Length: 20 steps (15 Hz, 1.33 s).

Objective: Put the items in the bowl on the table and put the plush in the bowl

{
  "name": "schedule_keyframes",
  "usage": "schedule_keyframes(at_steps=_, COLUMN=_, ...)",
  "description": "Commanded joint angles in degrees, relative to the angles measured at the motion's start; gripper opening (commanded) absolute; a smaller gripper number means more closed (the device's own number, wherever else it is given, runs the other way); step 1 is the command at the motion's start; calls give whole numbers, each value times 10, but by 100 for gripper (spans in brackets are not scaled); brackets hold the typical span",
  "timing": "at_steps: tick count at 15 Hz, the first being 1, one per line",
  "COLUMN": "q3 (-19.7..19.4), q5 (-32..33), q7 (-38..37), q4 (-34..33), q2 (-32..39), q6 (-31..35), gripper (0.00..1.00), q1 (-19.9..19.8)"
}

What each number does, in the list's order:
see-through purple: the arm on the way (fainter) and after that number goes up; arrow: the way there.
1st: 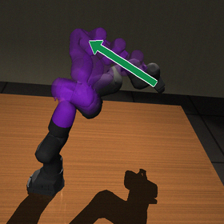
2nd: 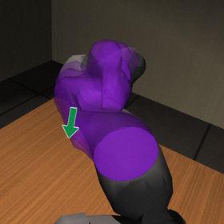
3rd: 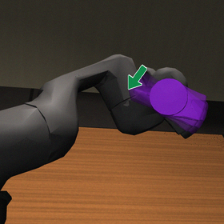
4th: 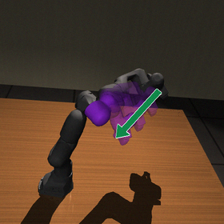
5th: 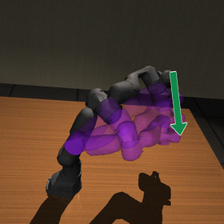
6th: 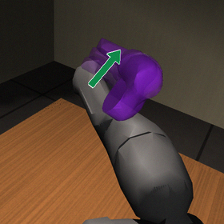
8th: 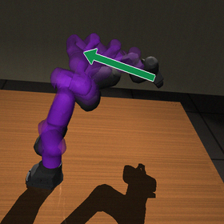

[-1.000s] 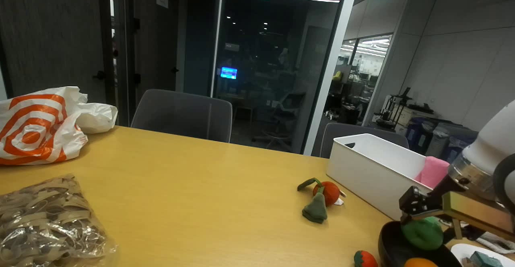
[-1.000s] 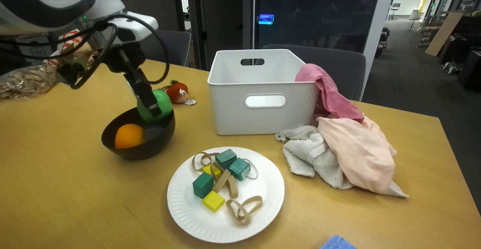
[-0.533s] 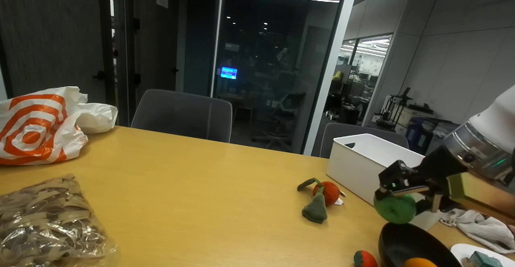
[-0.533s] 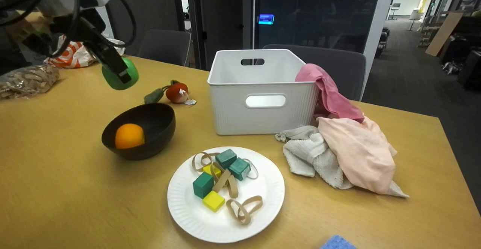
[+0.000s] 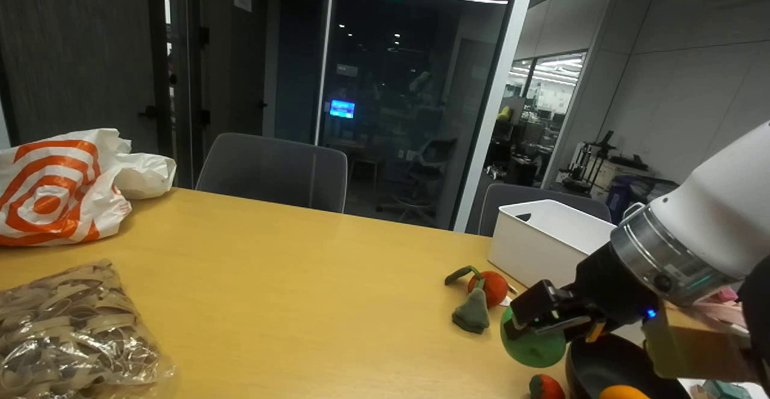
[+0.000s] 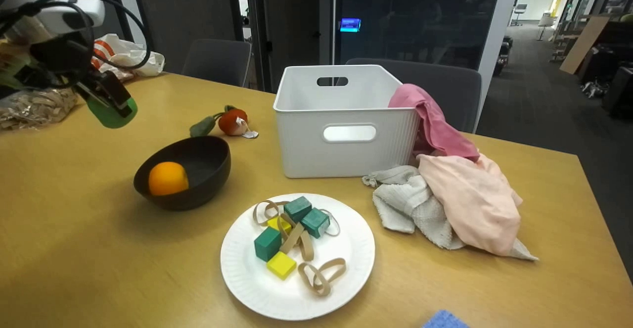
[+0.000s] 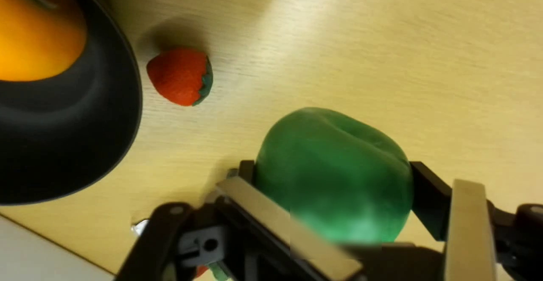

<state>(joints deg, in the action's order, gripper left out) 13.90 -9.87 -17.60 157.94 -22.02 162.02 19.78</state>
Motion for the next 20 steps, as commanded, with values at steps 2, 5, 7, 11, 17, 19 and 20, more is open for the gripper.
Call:
schedule_keyframes(at_steps=2, q3=-1, q5=-18, q7=43, q4=0, q2=56, q6=49, gripper=97, q1=12)
schedule_keyframes(at_steps=5, q3=-22, q5=-54, q7=68, q4=1, q2=64, q6=56, gripper=100, q1=33)
schedule_keyframes(at_steps=7, q3=-50, q5=-104, q7=91, q4=0, q2=48, q6=35, gripper=100, q1=47)
schedule_keyframes(at_steps=11, q3=-66, q5=-87, q7=36, q4=-1, q2=19, q6=-19, gripper=100, q1=-41)
schedule_keyframes(at_steps=17, q3=-43, q5=55, q7=-57, q4=-1, q2=0, q6=-110, gripper=100, q1=-202)
schedule_keyframes(at_steps=19, q3=-47, q5=68, q7=-55, q4=-1, q2=-15, q6=-156, gripper=100, q1=-205)
schedule_keyframes(at_steps=20, q3=-55, q5=56, q7=-40, q4=-1, q2=-26, q6=-176, gripper=100, q1=-193)
